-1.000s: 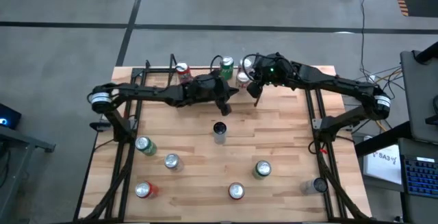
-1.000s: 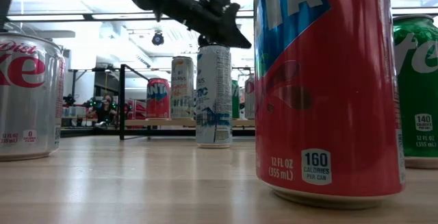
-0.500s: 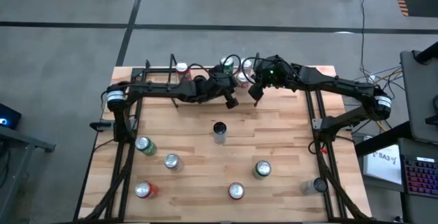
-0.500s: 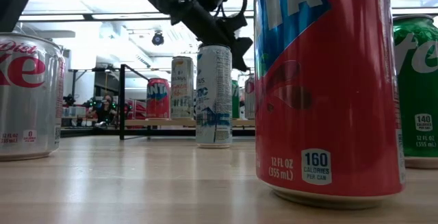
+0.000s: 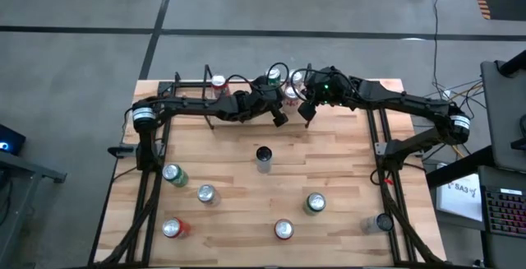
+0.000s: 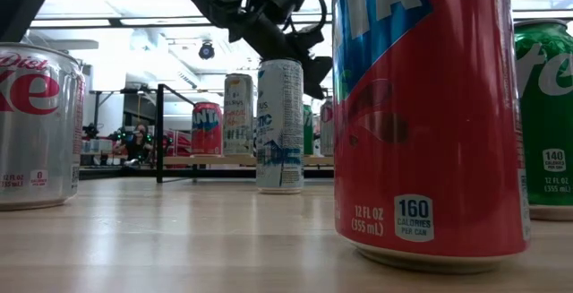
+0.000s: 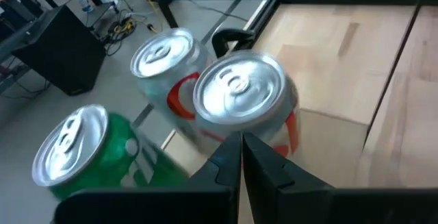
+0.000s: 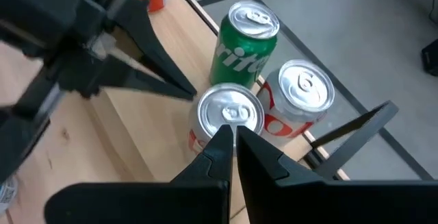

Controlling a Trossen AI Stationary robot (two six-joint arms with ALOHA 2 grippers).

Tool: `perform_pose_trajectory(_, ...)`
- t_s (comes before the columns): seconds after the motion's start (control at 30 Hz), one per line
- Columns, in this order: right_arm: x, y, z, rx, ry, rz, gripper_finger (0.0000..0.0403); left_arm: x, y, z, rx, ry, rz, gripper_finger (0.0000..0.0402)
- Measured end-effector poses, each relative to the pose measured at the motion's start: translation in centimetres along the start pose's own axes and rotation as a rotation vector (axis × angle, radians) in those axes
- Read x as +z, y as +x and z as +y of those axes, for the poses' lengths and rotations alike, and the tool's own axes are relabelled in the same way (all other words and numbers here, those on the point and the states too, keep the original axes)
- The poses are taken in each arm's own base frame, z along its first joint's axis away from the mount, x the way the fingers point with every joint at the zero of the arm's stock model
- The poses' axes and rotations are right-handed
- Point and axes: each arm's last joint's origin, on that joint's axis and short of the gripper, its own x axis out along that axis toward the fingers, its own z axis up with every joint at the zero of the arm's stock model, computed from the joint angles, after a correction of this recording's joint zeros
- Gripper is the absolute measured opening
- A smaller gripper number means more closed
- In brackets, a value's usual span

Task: Sort soda cans
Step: Put the top red silver soda can on the shelf and align it with the other red silver soda can

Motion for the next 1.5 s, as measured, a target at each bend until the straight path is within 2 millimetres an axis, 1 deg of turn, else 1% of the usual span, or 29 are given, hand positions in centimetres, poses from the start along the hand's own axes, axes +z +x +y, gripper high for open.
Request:
perform_pose_trajectory(0.17,-0.1,0.4,0.1,0.000,-0.009,-0.014,0.0011,0.0,0.6,-0.3,-0.001,0.005,0.005,0.0000)
perform_pose_trajectory(0.43,-0.6,0.8,0.2,0.000,-0.007,-0.018,0.0011,0.4,0.6,-0.2,0.000,0.015,-0.006,0.0000)
perform_pose_trajectory(0.83,-1.1,1.8,0.4,-0.001,-0.008,-0.112,0.0011,0.3,0.6,-0.2,-0.002,0.015,0.002,0.0000)
perform_pose_trajectory(0.97,-1.9,2.3,0.5,-0.002,-0.010,-0.113,0.0011,0.3,0.6,-0.2,-0.002,0.015,0.002,0.0000)
perform_pose_trajectory(1.23,-4.0,3.7,0.0,-0.021,0.011,-0.089,0.0011,0.3,0.6,-0.2,-0.002,0.014,0.001,0.0000)
perform_pose_trajectory(1.5,-4.2,3.7,0.0,-0.019,0.025,-0.084,0.0011,0.3,0.6,-0.2,-0.002,0.014,0.001,0.0000)
